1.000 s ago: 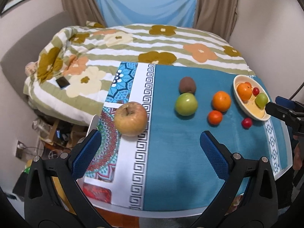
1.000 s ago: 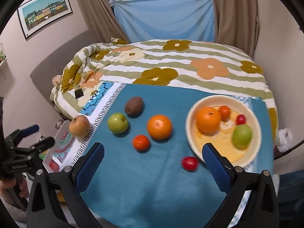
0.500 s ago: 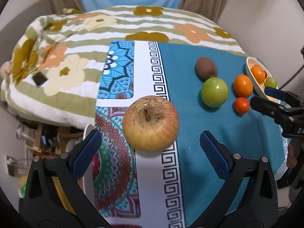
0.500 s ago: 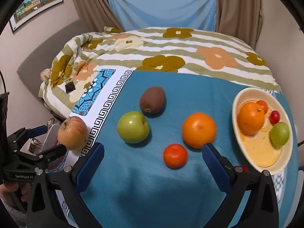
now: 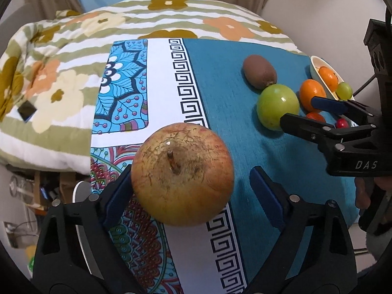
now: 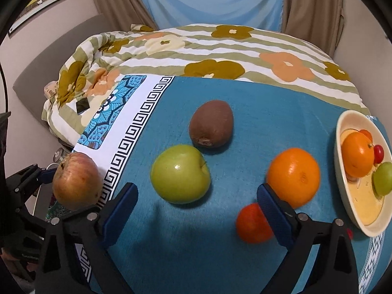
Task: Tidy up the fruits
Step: 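Move the left tool to the red apple and close around it, then close the right tool around the green apple on the cloth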
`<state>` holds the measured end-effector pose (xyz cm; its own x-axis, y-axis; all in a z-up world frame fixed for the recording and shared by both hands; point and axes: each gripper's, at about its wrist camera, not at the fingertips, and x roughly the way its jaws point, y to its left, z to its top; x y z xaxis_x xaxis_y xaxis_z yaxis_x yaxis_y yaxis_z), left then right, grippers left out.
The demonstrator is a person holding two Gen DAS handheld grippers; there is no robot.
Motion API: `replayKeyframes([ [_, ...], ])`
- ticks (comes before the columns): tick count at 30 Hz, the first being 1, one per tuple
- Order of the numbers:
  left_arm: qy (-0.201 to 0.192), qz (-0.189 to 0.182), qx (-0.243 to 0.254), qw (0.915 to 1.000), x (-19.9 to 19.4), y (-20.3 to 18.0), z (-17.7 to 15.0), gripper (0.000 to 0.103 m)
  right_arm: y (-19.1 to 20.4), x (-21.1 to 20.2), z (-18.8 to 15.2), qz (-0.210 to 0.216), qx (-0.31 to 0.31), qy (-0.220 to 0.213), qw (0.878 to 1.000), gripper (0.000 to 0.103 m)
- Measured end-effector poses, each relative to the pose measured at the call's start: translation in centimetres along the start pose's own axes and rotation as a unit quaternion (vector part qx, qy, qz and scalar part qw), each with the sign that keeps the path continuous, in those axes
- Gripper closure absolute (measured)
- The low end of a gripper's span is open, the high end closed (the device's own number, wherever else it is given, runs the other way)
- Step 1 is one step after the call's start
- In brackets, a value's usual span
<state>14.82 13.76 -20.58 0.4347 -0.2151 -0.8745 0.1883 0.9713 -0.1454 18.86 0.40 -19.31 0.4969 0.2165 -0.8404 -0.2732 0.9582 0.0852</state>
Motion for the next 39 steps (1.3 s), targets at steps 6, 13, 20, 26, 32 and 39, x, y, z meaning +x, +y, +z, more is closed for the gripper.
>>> replayKeyframes([
  [6, 0.003, 0.006, -0.002, 1.0, 0.4, 0.5, 0.1, 0.025, 0.7, 1.2, 0.3, 0.002, -0.014, 0.013, 1.0, 0.017],
  [13, 0.003, 0.01, 0.001, 0.9999, 0.4, 0.5, 0.1, 0.025, 1.1, 1.6, 0.3, 0.001, -0.018, 0.014, 1.0, 0.019],
  [20, 0.003, 0.023, 0.018, 0.9996, 0.3, 0.0, 0.0, 0.025, 1.4, 2.4, 0.2, 0.005, -0.028, 0.022, 0.999, 0.033],
  [26, 0.004, 0.028, 0.014, 0.9995, 0.2, 0.0, -0.3, 0.025, 1.4, 2.9, 0.3, 0.008, -0.035, 0.024, 0.999, 0.041],
  [32, 0.004, 0.036, 0.005, 0.9993, 0.0, -0.3, -0.7, 0.025, 1.9, 3.0, 0.2, 0.013, -0.055, 0.021, 0.998, 0.05],
  [39, -0.007, 0.049, -0.012, 0.9987, -1.7, -1.0, -1.1, 0.025, 1.6, 1.4, -0.1, 0.035, -0.063, 0.007, 0.997, 0.05],
])
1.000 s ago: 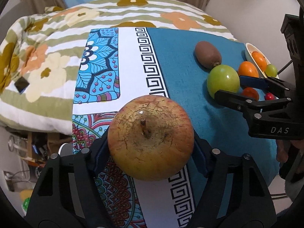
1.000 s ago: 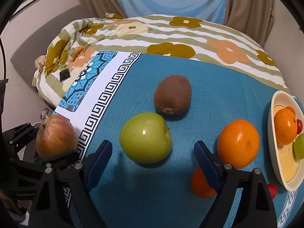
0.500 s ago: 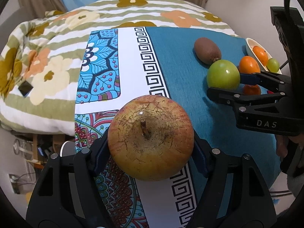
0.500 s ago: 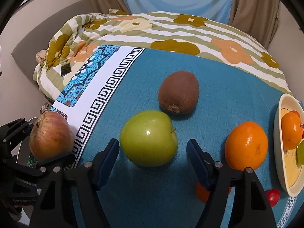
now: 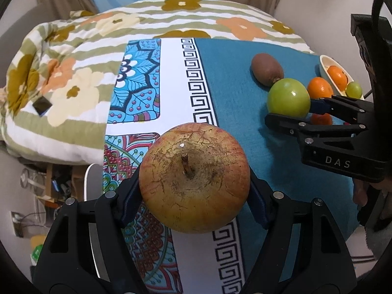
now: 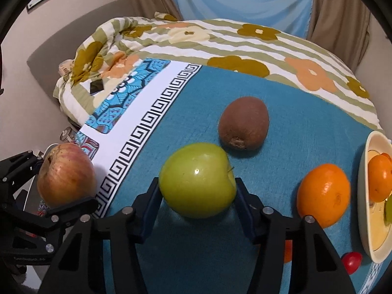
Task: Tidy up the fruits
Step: 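Close the right tool around the green apple on the cloth, then carry the red apple into the bowl and open the left tool while the right tool carries the green apple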
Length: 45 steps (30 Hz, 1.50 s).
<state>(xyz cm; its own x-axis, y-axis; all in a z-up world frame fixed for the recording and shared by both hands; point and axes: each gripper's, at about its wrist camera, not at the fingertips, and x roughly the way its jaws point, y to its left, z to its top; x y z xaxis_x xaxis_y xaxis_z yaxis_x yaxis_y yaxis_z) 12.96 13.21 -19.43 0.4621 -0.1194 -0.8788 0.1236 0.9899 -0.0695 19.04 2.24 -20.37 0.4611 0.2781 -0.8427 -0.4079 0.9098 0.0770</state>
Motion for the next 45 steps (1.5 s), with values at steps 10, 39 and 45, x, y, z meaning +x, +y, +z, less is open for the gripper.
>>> replayKeyframes([
  [10, -0.023, 0.017, 0.0, 0.9996, -4.1, -3.7, 0.6, 0.025, -1.8, -5.5, -0.7, 0.004, 0.009, -0.024, 1.0, 0.05],
  [39, -0.087, -0.055, 0.069, 0.9923, -6.4, -24.6, 6.5, 0.025, -18.9, -19.9, -8.2, -0.052, 0.111, -0.082, 0.989, 0.05],
  [45, -0.058, -0.087, 0.102, 0.9893, -2.4, -27.3, 8.4, 0.025, -22.2, -19.0, -9.2, -0.079, 0.157, -0.069, 0.982, 0.05],
])
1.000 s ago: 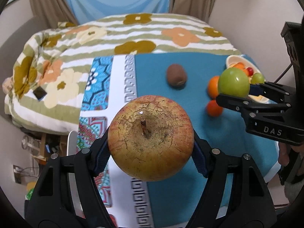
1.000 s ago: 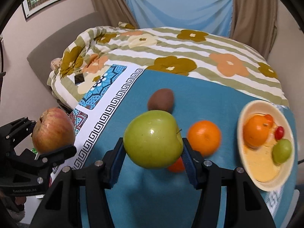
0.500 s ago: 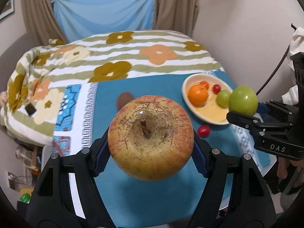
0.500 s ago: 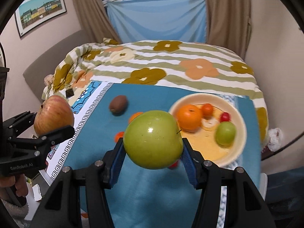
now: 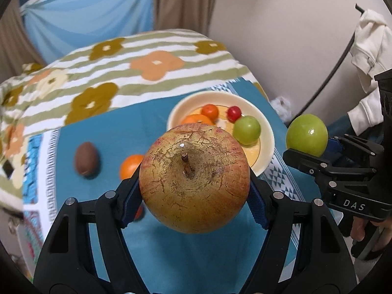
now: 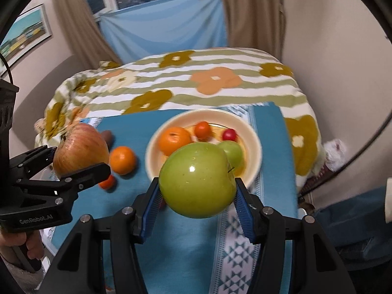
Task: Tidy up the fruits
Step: 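Carry the red apple into the bowl and open the left tool while the right tool carries the green apple, then lower the green apple into the bowl and open the right tool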
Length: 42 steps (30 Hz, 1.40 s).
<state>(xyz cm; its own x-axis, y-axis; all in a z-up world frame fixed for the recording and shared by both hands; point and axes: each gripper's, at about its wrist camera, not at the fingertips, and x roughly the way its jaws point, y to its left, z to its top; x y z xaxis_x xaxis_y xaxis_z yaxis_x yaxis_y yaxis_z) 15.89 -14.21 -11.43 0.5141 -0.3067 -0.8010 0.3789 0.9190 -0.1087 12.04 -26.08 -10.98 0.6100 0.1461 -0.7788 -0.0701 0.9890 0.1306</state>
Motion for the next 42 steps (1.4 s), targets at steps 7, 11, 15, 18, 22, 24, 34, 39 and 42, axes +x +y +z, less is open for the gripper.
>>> replayKeyframes([
  [7, 0.036, -0.014, 0.046, 0.9982, 5.1, -1.3, 1.1, 0.025, -2.6, 1.5, 0.3, -0.021, 0.051, 0.01, 0.998, 0.05],
  [11, 0.056, -0.023, 0.073, 0.9955, 7.7, -2.0, 1.4, 0.025, -3.6, 2.3, 0.3, -0.03, 0.075, 0.013, 0.997, 0.05],
  [15, 0.07, -0.027, 0.096, 0.9925, 9.5, -2.7, 1.5, 0.025, -4.2, 3.0, 0.2, -0.034, 0.093, 0.018, 0.995, 0.05],
  [18, 0.074, -0.03, 0.114, 0.9902, 10.2, -3.4, 1.7, 0.025, -4.4, 3.3, 0.1, -0.039, 0.098, 0.02, 0.994, 0.05],
  [22, 0.072, -0.047, 0.124, 0.9885, 10.4, -3.8, 1.8, 0.02, -4.8, 3.3, 0.0, -0.044, 0.107, 0.021, 0.993, 0.05],
  [24, 0.053, -0.052, 0.125, 0.9894, 9.5, -3.8, 2.4, 0.0, -4.9, 3.1, 0.0, -0.047, 0.109, 0.021, 0.993, 0.05],
  [34, 0.039, -0.037, 0.101, 0.9934, 6.8, -1.7, 3.1, 0.0, -5.0, 2.1, 0.2, -0.046, 0.102, 0.017, 0.994, 0.05],
  [39, 0.041, -0.021, 0.076, 0.996, 5.5, -0.1, 2.1, 0.0, -4.7, 2.1, 0.7, -0.034, 0.091, 0.014, 0.995, 0.05],
  [42, 0.038, -0.013, 0.064, 0.9971, 4.6, 0.7, 1.5, 0.0, -4.2, 2.4, 1.2, -0.024, 0.082, 0.012, 0.996, 0.05],
])
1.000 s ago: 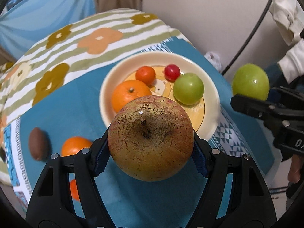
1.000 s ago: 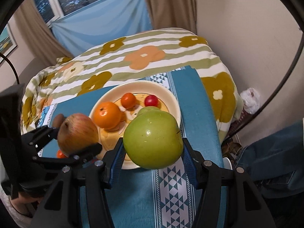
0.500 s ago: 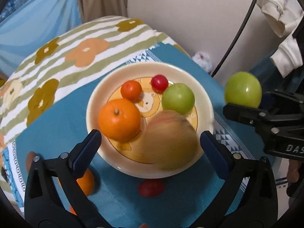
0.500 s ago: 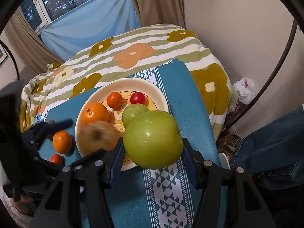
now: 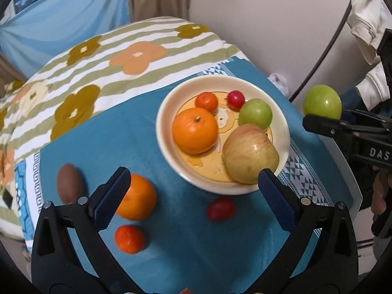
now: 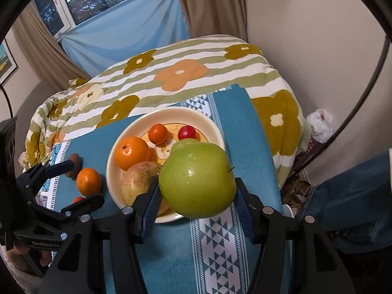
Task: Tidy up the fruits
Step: 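Lower the green apple into the bowl and open the right tool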
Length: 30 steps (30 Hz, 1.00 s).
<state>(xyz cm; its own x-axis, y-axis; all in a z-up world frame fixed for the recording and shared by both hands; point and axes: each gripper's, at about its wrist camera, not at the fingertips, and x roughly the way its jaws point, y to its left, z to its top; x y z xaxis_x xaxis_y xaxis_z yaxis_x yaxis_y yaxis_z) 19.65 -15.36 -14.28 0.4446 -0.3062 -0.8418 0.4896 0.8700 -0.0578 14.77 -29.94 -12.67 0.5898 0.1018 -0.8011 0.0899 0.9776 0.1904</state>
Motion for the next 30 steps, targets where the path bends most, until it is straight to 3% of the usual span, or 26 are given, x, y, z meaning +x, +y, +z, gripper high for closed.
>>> replayKeyframes([
  [14, -0.014, 0.028, -0.057, 0.9979, -2.2, 3.7, -1.5, 0.0, 4.5, 4.3, 3.3, 0.032, -0.066, -0.002, 0.997, 0.05],
  [25, 0.0, 0.035, -0.092, 0.9951, -0.9, 6.5, -2.7, 0.0, 6.0, 7.9, 3.3, 0.027, -0.115, 0.005, 0.993, 0.05],
  [27, 0.0, 0.035, -0.101, 0.9942, -0.9, 6.8, -2.9, 0.0, 5.8, 7.8, 3.0, 0.032, -0.113, -0.001, 0.993, 0.045],
  [28, 0.0, 0.036, -0.104, 0.994, -0.9, 6.9, -2.9, 0.0, 5.7, 7.4, 3.0, 0.034, -0.112, -0.013, 0.993, 0.031],
  [29, 0.0, 0.037, -0.105, 0.9938, -1.0, 6.9, -3.0, 0.0, 5.7, 7.0, 3.0, 0.037, -0.112, -0.023, 0.993, 0.011],
  [30, 0.0, 0.038, -0.106, 0.9936, -1.0, 6.9, -3.1, 0.0, 5.6, 6.7, 3.0, 0.039, -0.112, -0.032, 0.992, 0.003],
])
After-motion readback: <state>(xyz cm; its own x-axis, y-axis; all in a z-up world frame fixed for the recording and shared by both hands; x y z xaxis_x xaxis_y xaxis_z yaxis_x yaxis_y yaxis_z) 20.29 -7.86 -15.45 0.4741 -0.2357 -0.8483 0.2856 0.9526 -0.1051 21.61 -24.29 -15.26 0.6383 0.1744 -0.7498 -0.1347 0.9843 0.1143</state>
